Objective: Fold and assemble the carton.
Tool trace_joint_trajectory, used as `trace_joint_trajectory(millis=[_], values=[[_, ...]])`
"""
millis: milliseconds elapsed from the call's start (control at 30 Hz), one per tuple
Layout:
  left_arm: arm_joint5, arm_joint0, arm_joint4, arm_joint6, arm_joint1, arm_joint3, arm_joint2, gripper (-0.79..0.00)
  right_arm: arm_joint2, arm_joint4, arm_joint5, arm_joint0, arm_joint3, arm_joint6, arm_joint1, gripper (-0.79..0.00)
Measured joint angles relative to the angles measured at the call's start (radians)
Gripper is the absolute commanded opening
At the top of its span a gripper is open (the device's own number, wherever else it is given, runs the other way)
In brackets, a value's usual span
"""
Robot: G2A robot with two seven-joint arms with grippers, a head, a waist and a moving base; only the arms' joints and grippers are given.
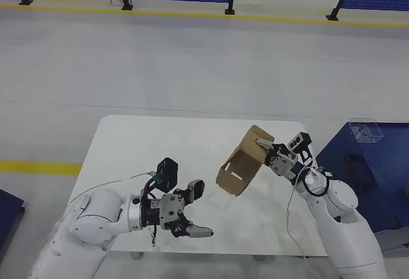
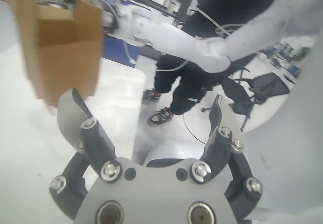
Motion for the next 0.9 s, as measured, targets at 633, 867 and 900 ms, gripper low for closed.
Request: trace_joint_trajectory(millis=[633,867,900], values=[[0.523,0.218,1.291,0.966,-0.04,-0.01,0.087,0.0,-0.085,0.816,0.514,0.082,0.091,-0.251,-0.054,-0.785],[0.626,0.187,1.342,1.044,-0.056,0.019,0.125,0.0,-0.076,0.833,0.533,0.073,0.074,-0.256,-0.054,-0.785],[0.636,0.185,1.346,1.054,-0.058,0.018,0.128,0.0,-0.075,0.835,0.535,0.071,0.072,-0.256,-0.054,-0.785]])
